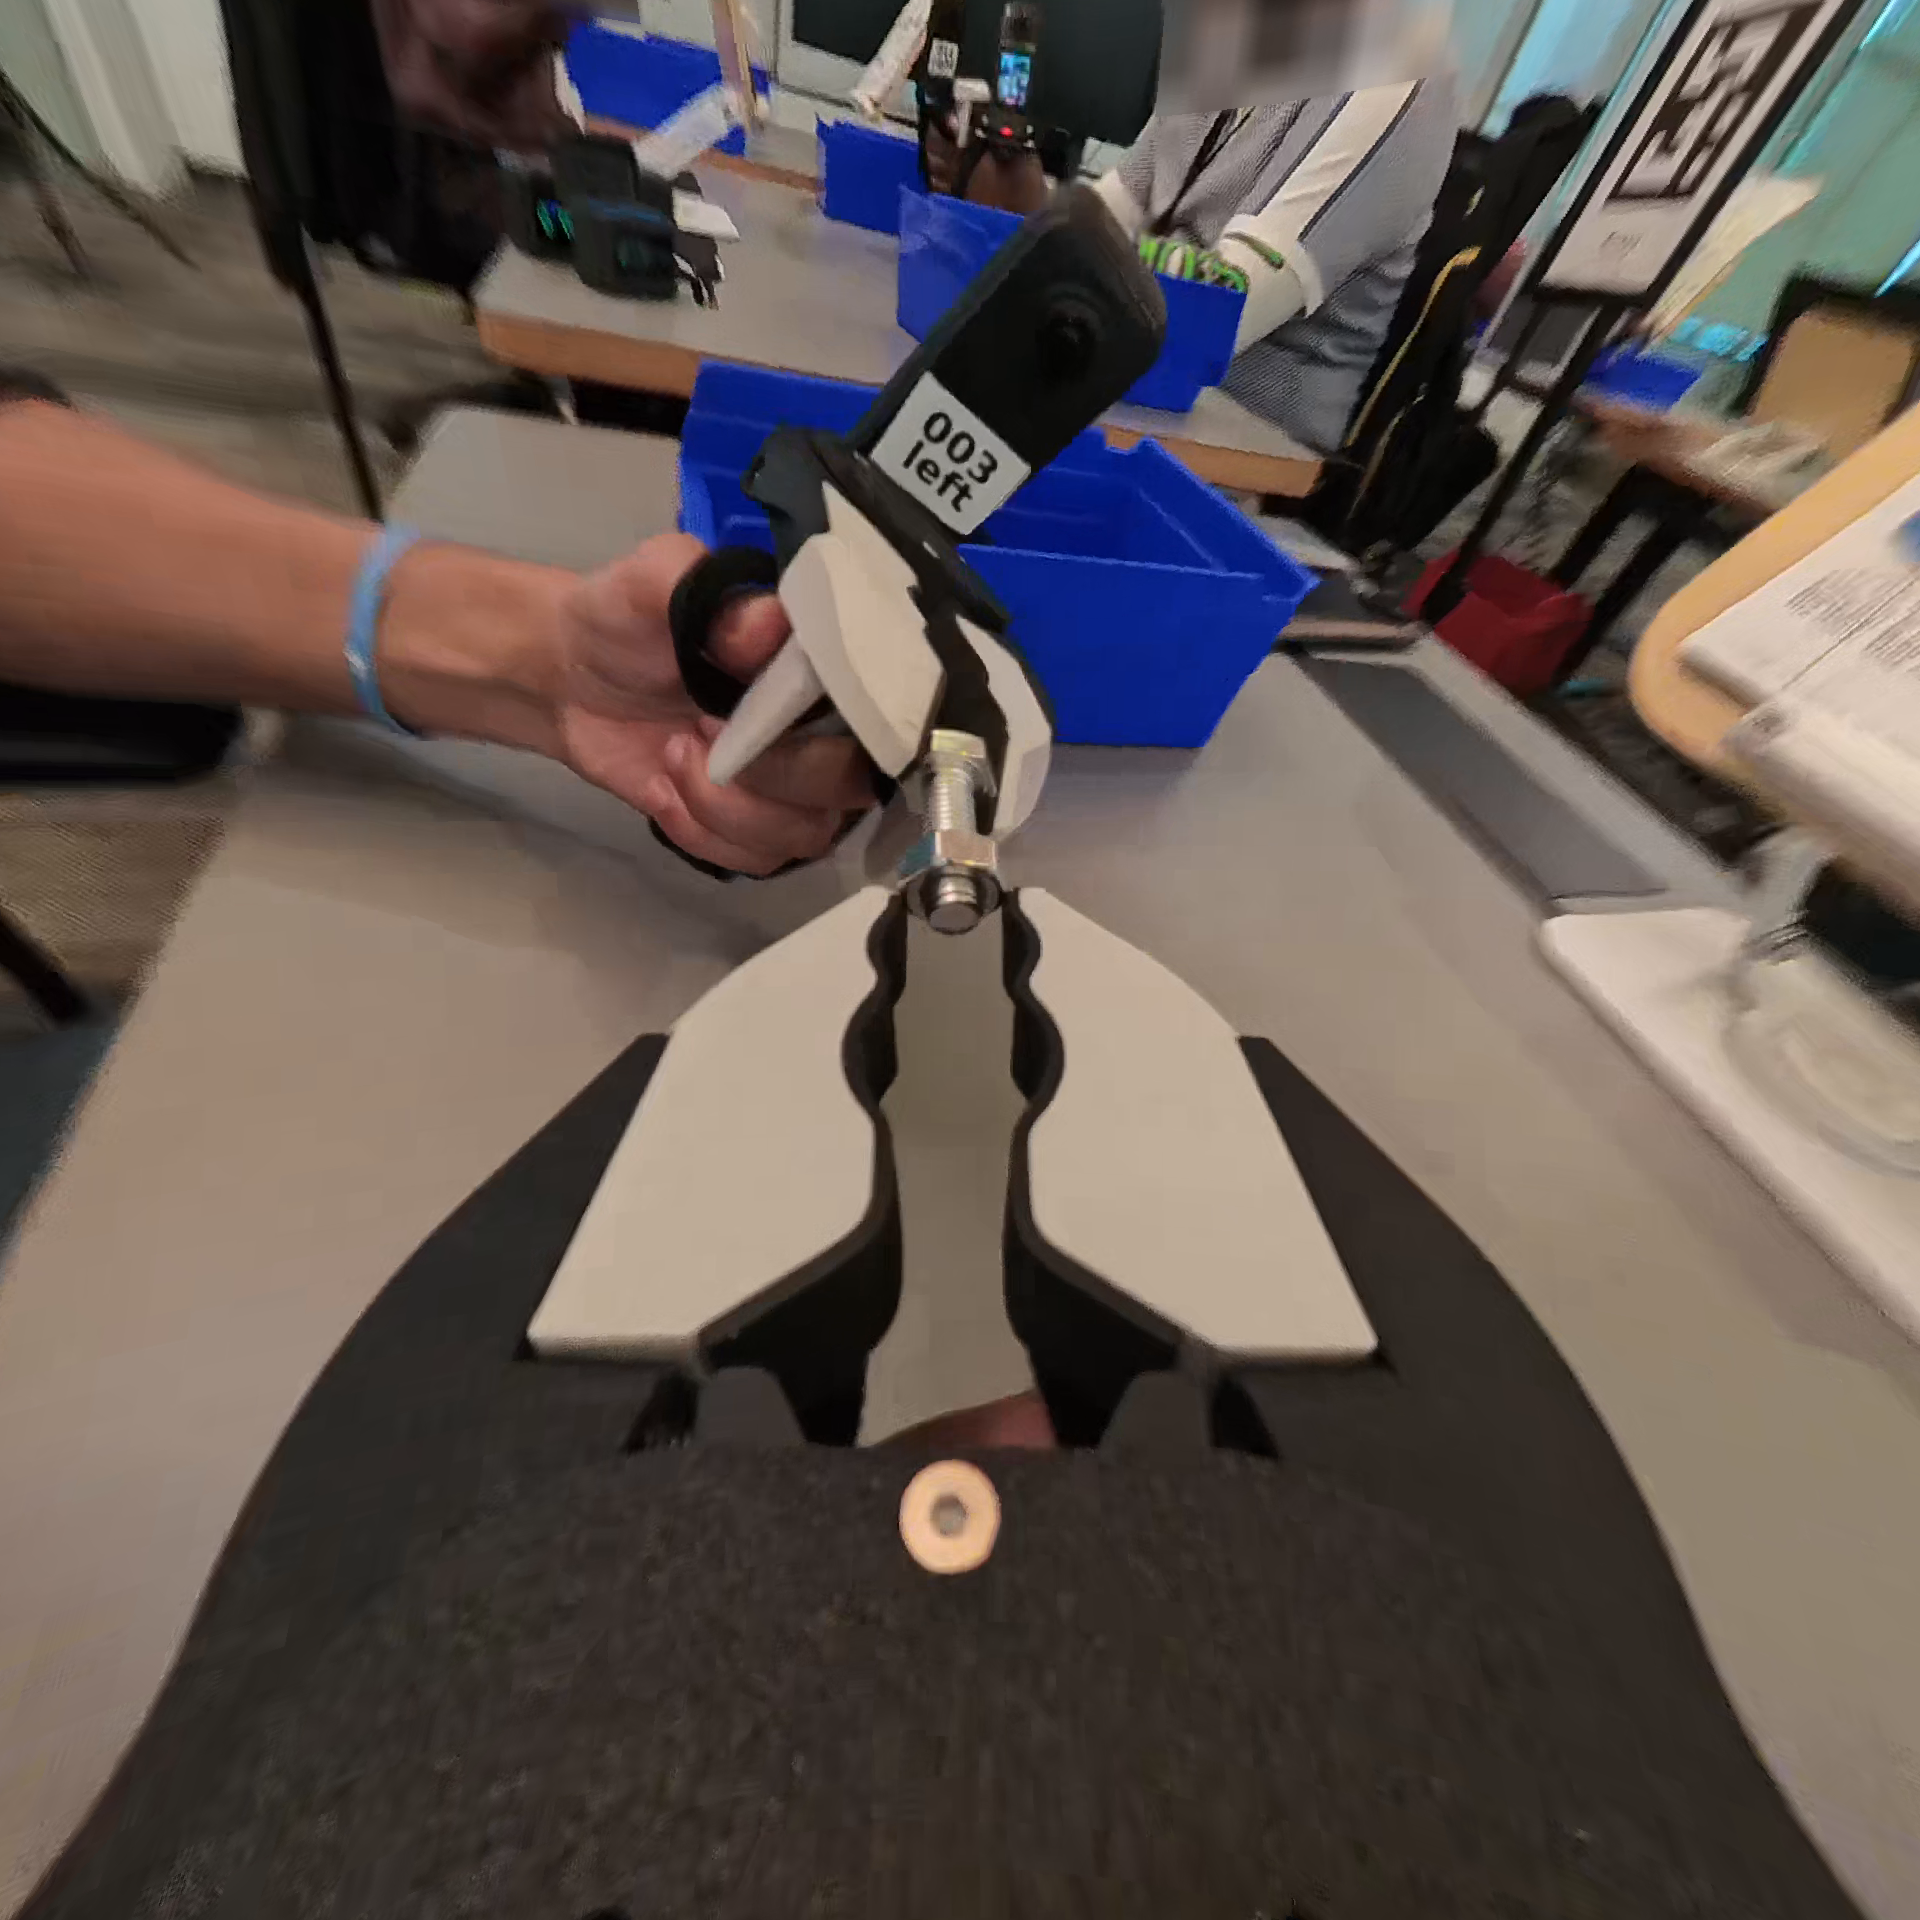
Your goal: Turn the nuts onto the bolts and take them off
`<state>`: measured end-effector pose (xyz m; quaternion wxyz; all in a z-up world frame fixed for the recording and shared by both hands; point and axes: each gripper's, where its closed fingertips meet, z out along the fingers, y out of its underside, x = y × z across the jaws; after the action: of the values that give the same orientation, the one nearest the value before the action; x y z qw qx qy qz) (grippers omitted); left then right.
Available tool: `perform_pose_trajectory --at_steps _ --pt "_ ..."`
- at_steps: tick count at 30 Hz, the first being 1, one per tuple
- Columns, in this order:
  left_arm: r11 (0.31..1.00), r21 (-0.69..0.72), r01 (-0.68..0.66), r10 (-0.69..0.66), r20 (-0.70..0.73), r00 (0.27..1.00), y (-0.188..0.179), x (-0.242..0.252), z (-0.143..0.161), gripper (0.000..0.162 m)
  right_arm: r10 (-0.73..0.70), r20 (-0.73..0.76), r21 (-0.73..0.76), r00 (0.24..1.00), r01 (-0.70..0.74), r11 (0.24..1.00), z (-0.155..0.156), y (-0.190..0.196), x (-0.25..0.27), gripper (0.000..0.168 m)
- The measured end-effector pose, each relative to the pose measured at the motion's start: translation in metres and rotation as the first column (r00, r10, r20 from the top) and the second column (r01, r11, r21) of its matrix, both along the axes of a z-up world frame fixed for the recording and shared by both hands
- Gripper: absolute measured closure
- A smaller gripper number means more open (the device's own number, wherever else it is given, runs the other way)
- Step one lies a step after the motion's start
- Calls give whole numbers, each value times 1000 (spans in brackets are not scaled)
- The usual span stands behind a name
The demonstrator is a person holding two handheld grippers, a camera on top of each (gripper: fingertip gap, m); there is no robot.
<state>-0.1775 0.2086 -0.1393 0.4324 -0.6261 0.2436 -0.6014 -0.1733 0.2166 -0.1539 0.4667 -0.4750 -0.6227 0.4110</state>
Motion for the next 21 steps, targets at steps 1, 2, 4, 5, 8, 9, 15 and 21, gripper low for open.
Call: perform_pose_trajectory --at_steps 1,2,4,5,8,9,15,21 --pt "1000 11 -12 12 -5 1000 1 -1 1 145 21 0 -125 1000 -21 992 1 -1 -1 151" --pt "1000 20 -23 23 -7 1000 1 -2 3 145 50 -10 -286 999 -51 957 3 -3 -2 151" --pt "998 34 -48 48 -7 999 3 -6 5 145 99 -53 -628 994 -110 771 8 -4 -6 151" --pt "997 39 -60 61 -6 998 4 -8 6 145 123 -82 -767 989 -141 625 11 -5 -8 151" --pt "994 52 -100 101 -16 995 7 -14 7 145 161 -153 -945 975 -192 265 13 -5 -13 151" --pt "995 49 -92 93 -9 996 7 -15 8 145 176 -159 -947 971 -201 250 13 -9 -14 151" --pt "995 36 -96 95 18 995 8 -17 10 145 62 -20 -507 998 -63 860 -15 -3 -13 120" --pt "996 34 -82 81 11 997 7 -14 9 145 -2 -110 -319 994 -34 947 -1 0 -9 120"
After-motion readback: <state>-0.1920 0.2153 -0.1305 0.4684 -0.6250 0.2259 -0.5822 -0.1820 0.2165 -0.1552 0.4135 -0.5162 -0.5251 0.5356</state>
